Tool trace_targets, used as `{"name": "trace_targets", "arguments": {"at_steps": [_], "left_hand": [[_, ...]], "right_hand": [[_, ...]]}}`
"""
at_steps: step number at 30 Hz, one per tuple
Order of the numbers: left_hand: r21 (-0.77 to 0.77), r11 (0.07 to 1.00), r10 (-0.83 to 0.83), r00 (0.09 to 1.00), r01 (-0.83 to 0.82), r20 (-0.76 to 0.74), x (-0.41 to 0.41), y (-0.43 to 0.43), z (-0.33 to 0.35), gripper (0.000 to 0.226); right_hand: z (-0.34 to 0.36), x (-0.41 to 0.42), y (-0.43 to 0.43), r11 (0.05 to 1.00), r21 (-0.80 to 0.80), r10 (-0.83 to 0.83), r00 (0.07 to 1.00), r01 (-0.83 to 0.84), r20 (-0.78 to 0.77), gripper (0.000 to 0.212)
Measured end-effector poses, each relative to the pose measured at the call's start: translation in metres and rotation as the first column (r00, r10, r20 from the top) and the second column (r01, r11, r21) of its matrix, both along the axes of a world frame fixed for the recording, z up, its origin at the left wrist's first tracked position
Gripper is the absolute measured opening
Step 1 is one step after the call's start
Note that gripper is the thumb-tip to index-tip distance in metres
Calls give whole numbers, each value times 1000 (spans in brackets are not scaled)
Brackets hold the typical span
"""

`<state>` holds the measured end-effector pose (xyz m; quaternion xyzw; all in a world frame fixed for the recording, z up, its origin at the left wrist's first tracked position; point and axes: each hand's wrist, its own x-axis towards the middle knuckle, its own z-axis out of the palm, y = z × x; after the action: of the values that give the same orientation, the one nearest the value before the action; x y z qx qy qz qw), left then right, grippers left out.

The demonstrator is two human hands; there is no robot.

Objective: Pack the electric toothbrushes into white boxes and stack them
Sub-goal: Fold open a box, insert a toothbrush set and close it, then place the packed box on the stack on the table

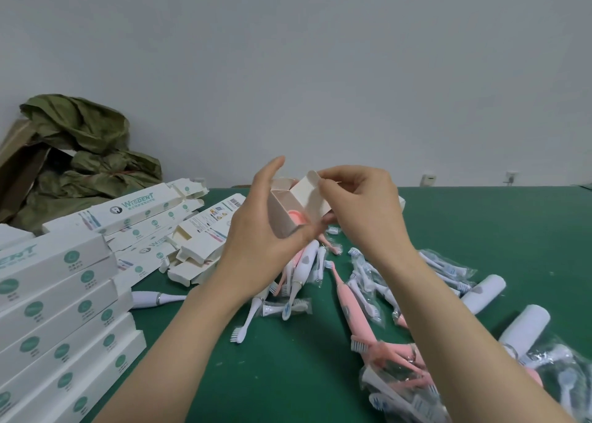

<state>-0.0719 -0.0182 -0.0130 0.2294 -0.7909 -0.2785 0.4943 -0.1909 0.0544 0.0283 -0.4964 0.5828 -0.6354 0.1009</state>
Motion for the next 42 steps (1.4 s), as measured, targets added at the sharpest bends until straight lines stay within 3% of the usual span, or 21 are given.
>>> {"name": "trace_targets", "arguments": {"at_steps": [4, 7, 10, 13, 15, 18, 23, 30, 35, 39, 42], "left_hand": [[-57, 991, 115, 982, -125, -151, -6, 3, -5, 28], [-103, 984, 126, 978, -145, -166, -12, 8, -7, 11], [-54, 994, 82, 985, -91, -149, -10, 5, -4, 14], [-26, 999, -32, 999, 32, -33, 1, -6, -2, 53], [2, 1000, 9, 997, -10, 75, 6, -13, -5, 70], [59, 995, 73, 992, -79, 98, 1, -15, -10, 62], [-15, 990, 139, 990, -139, -34, -8, -12, -15, 48], [-102, 985, 132, 987, -141, -88, -10, -10, -16, 41], [-153, 975, 151, 987, -159, -64, -9, -13, -16, 55], [-181, 966, 177, 982, -186, -61, -7, -15, -14, 48], [-162, 968, 186, 981, -192, -48, -5, -15, -16, 40]], "right_hand": [[-6, 9, -5, 998, -43, 41, 995, -38, 91, 17], [-23, 32, -14, 992, -31, 125, 981, -121, 148, 27], [-33, 45, -19, 982, -52, 191, 958, -184, 215, 42], [-31, 36, -20, 974, -100, 225, 911, -202, 346, 38], [-29, 30, -19, 974, -115, 226, 875, -196, 427, 37], [-33, 25, -20, 982, -87, 186, 880, -165, 436, 40], [-43, 29, -22, 996, -46, 82, 990, -78, 110, 43], [-44, 25, -27, 995, -88, 66, 989, -54, 134, 40], [-48, 26, -26, 995, -87, 52, 998, -55, -39, 41], [-49, 25, -27, 998, -57, 14, 941, -36, -338, 46], [-49, 18, -29, 999, 53, 25, 826, 5, -563, 50]]}}
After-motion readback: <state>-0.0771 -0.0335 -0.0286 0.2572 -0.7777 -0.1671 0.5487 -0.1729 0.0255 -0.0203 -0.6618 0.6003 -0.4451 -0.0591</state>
